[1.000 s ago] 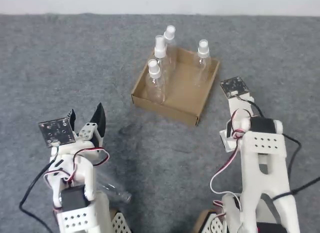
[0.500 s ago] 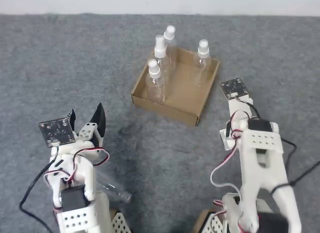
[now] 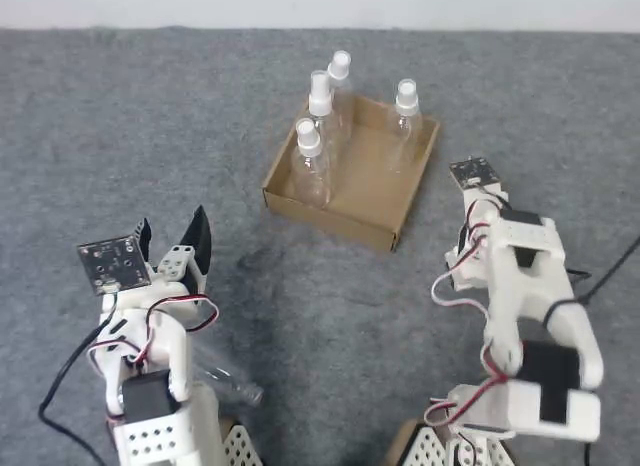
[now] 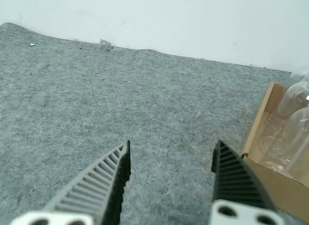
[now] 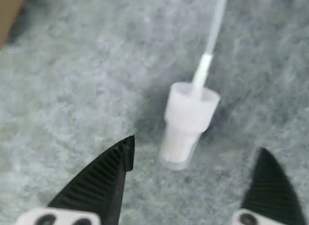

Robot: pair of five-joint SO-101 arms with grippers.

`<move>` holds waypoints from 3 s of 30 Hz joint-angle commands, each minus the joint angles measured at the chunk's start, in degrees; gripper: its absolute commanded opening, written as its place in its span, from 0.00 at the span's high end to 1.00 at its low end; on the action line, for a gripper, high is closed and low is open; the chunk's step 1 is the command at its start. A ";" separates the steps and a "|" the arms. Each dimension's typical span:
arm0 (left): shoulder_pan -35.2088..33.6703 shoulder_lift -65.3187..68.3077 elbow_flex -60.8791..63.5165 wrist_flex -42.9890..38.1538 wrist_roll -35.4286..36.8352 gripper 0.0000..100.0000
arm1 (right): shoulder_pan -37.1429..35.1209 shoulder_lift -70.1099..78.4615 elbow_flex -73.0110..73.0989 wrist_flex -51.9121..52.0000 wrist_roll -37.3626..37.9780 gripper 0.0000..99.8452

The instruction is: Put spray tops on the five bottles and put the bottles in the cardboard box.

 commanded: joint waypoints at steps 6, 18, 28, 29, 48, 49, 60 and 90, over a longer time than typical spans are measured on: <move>-0.09 0.09 -0.31 -1.93 -0.53 0.74 | 5.41 5.14 -8.35 -0.84 0.70 0.86; 0.00 0.09 -0.31 -1.93 -0.62 0.74 | 6.64 4.70 -9.14 5.23 12.31 0.99; -0.09 0.09 -0.31 -1.93 -0.62 0.74 | 7.87 -7.96 -10.11 18.24 12.40 0.99; -0.09 0.09 -0.31 -1.93 -0.62 0.74 | 7.78 -9.45 -10.11 19.38 12.40 0.99; -0.18 0.09 -0.31 -1.93 -0.62 0.74 | 4.79 -35.03 -9.93 39.25 12.40 0.99; -0.18 0.09 -0.31 -1.93 -0.62 0.74 | 3.47 -36.35 -9.41 40.40 12.40 0.99; -0.26 0.09 -0.31 -1.93 -0.62 0.74 | -14.37 -54.20 -0.79 42.51 11.96 0.99; -3.96 0.09 -0.75 -1.93 -0.35 0.74 | -45.49 -25.98 4.22 6.64 5.63 0.99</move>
